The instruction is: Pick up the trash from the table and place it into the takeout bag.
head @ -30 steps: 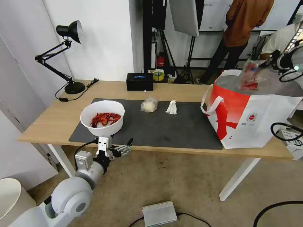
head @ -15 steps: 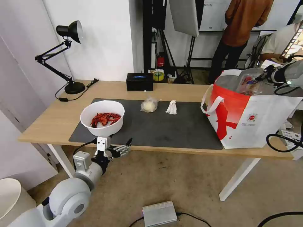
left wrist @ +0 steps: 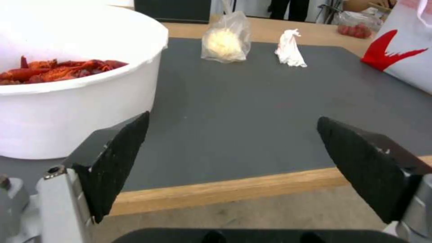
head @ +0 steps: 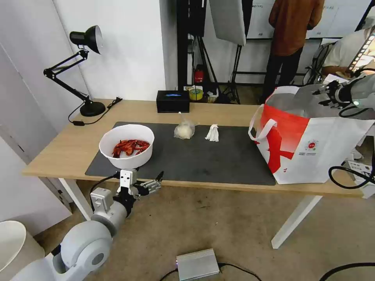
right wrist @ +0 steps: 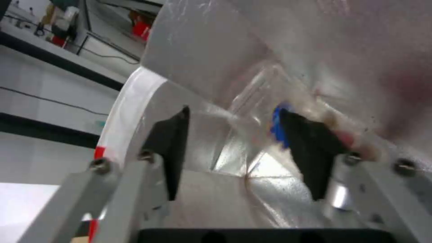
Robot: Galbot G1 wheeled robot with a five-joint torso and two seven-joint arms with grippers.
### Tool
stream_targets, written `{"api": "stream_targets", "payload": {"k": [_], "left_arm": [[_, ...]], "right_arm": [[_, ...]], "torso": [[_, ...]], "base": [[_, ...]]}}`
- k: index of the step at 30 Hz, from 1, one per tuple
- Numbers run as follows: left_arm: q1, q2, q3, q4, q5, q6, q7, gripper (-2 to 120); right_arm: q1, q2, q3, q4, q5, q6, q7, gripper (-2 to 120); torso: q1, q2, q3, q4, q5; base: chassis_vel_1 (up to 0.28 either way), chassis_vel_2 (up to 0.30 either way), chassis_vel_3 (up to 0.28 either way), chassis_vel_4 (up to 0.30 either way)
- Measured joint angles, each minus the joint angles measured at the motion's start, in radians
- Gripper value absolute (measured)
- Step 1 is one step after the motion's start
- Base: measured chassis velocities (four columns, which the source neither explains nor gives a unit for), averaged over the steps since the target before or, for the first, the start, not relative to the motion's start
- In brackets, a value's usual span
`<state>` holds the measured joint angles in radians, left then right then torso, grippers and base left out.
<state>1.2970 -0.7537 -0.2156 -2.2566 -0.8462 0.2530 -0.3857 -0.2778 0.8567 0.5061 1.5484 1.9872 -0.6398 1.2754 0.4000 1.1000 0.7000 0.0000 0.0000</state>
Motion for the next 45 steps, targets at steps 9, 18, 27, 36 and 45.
{"api": "stream_targets", "payload": {"k": [9, 18, 27, 36, 45], "left_arm": [[-0.002, -0.001, 0.000, -0.001, -0.002, 0.000, 0.000, 100], [0.014, -0.006, -0.011, -0.005, 0.000, 0.000, 0.000, 100], [0.032, -0.017, -0.031, -0.009, 0.011, -0.001, 0.002, 100], [0.049, -0.024, -0.061, -0.010, 0.033, -0.019, 0.011, 100], [0.108, -0.035, -0.114, -0.008, 0.074, -0.029, 0.015, 100]], "right_arm": [[-0.012, -0.001, 0.001, 0.022, 0.002, -0.002, -0.019, 86], [-0.061, -0.009, 0.008, 0.126, 0.012, -0.010, -0.087, 100], [-0.210, -0.056, 0.029, 0.359, -0.033, -0.016, -0.391, 100], [-0.416, -0.103, -0.009, 0.522, -0.580, 0.033, -0.921, 100], [-0.714, -0.167, 0.048, 0.642, -1.015, 0.263, -1.215, 100]], "torso": [[0.000, 0.000, 0.000, -0.0001, 0.0000], [0.000, 0.000, 0.000, 0.0000, 0.0000], [0.000, 0.000, 0.000, 0.0000, -0.0002], [0.000, 0.000, 0.000, 0.0000, 0.0001], [0.000, 0.000, 0.000, 0.0000, 0.0000]], "base": [[0.000, 0.000, 0.000, 0.000], [0.000, 0.000, 0.000, 0.000], [0.000, 0.000, 0.000, 0.000], [0.000, 0.000, 0.000, 0.000], [0.000, 0.000, 0.000, 0.000]]}}
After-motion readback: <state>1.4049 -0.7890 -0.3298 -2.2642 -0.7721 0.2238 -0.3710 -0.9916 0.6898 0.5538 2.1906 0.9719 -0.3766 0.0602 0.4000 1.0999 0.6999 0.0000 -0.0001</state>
